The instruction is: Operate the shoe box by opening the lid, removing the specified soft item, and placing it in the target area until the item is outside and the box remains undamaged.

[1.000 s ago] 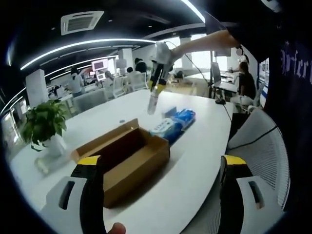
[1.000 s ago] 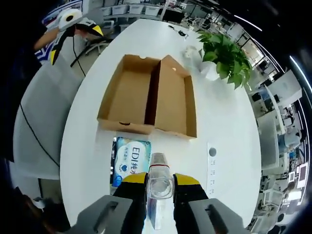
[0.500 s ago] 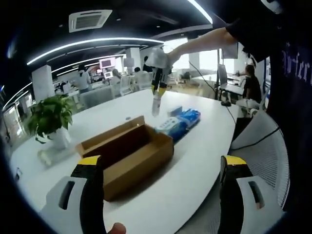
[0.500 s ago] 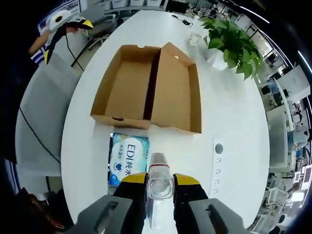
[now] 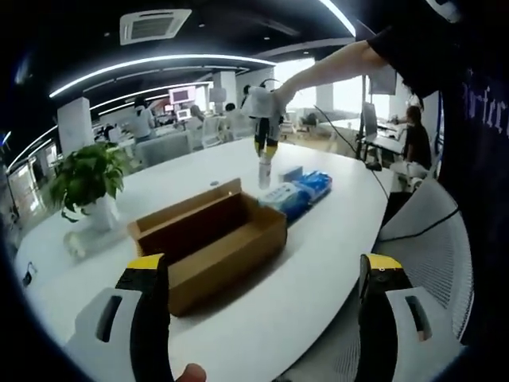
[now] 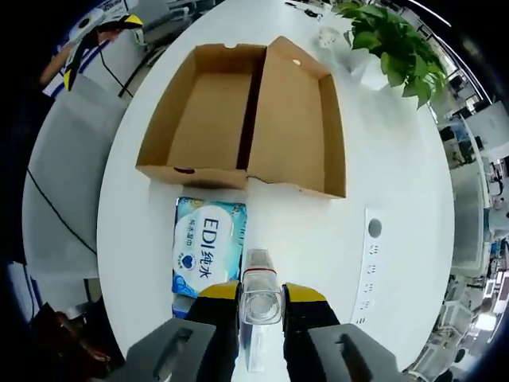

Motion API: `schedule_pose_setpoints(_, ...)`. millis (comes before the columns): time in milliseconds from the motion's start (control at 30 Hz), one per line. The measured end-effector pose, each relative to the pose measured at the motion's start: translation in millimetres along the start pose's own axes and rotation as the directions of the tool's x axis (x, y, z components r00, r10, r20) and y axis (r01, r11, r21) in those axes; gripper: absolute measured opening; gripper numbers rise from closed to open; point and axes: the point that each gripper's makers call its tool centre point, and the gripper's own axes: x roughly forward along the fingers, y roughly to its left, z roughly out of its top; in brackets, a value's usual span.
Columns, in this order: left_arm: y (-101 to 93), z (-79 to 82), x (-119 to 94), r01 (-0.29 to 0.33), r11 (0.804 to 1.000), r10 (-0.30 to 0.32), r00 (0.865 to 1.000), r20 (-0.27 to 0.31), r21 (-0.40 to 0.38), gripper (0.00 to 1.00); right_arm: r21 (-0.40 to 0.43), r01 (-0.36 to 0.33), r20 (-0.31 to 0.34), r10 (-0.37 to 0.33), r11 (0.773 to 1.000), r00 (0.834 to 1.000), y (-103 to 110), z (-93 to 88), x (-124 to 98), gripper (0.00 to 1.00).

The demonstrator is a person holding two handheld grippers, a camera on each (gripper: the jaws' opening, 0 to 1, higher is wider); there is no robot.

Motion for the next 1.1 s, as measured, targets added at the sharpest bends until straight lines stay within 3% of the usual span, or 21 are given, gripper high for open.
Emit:
schedule_pose_setpoints(600,2.8,-13.1,1,-0.009,1.000,0.008,0.999,-0.039,-0.019,0.99,0.003,-0.010,-0.034,0.010,1.000,0.999,-1,-9.4,35,0.16)
schedule_pose_setpoints(1100,-2.6,-19.0,7,0.008,1.000,-0.009,0.998,-0.059,-0.022,0.99,0.027,-0.001,-0.039,0.002,1.000,0.999,-4,-10.6,42,0.16)
